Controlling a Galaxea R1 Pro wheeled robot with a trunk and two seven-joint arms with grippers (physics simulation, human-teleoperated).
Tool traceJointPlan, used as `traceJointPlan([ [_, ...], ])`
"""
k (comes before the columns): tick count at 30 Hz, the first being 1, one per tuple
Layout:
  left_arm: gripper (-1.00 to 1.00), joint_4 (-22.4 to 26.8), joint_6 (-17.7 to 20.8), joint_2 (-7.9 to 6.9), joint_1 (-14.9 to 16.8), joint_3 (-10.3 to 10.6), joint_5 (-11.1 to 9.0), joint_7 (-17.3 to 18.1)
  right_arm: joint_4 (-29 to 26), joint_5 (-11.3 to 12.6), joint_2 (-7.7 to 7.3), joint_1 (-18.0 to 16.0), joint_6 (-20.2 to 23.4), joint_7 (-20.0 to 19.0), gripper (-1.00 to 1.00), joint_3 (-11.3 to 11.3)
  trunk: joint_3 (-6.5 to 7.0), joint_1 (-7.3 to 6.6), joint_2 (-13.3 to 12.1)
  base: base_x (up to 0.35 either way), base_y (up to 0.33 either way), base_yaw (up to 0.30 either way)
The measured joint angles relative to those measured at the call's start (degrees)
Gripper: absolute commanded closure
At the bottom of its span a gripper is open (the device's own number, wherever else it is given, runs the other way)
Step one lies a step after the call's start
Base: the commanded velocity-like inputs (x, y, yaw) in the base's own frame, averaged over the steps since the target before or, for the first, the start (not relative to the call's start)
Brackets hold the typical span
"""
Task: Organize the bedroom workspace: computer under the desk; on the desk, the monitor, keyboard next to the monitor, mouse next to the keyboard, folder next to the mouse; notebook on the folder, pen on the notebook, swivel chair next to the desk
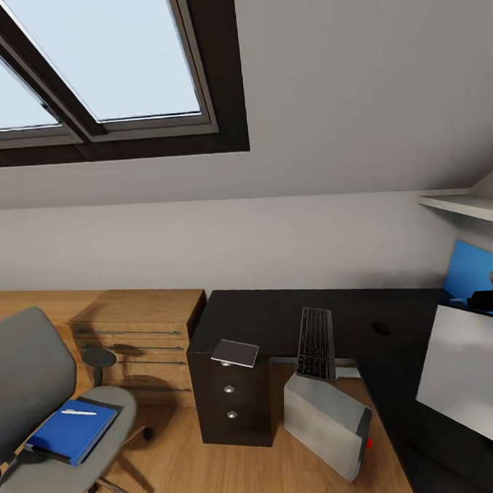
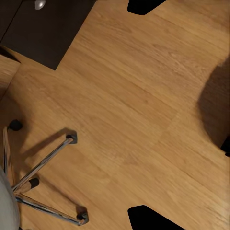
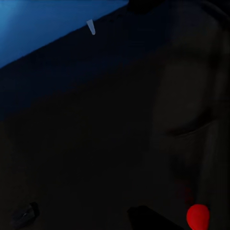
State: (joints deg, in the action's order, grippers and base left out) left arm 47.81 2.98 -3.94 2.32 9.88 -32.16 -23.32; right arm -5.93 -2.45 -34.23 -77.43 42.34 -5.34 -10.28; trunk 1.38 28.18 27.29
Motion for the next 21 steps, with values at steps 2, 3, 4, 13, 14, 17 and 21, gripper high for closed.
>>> traceJointPlan([
  [2, -1.0, -0.01, 0.0, 0.04, -0.01, 0.0, 0.0, 0.0, 0.07, -0.11, -0.02, 0.0, -0.15, -0.04, -1.0, 0.0, 0.0, 0.0, 0.0, 0.0, 0.0, 0.0],
  [3, -1.0, -0.01, 0.0, 0.05, -0.02, 0.0, 0.0, 0.0, 0.08, -0.09, -0.01, 0.0, -0.17, -0.05, -1.0, 0.01, 0.0, 0.0, 0.0, 0.0, 0.0, 0.0],
  [4, -1.0, -0.02, 0.0, 0.06, 0.01, 0.0, 0.0, 0.0, 0.11, -0.09, -0.05, 0.0, -0.2, -0.06, -1.0, 0.02, 0.0, 0.0, 0.0, 0.0, 0.0, 0.0],
  [13, -1.0, -0.8, 0.0, 0.07, 0.0, 0.15, 0.07, 0.0, 0.11, -0.05, -0.13, 0.0, -0.39, -0.13, -1.0, 0.1, 0.35, 0.0, 0.0, 0.0, 0.0, -0.154],
  [14, -1.0, -0.84, 0.0, 0.07, 0.02, 0.15, 0.07, 0.0, 0.11, -0.05, -0.11, 0.0, -0.37, -0.14, -1.0, 0.1, 0.41, 0.0, 0.0, 0.0, 0.0, -0.224],
  [17, -1.0, -0.88, 0.0, 0.07, 0.02, 0.16, 0.09, 0.0, 0.12, -0.04, -0.14, 0.0, -0.4, -0.15, -1.0, 0.1, 0.6, 0.0, 0.0, 0.0, 0.0, -0.227],
  [21, -1.0, -0.89, 0.0, 0.14, 0.03, 0.17, 0.09, 0.0, 0.12, -0.04, -0.17, 0.0, -1.1, -0.16, -1.0, 0.1, 0.77, 0.0, 0.0, 0.0, 0.0, -0.121],
])
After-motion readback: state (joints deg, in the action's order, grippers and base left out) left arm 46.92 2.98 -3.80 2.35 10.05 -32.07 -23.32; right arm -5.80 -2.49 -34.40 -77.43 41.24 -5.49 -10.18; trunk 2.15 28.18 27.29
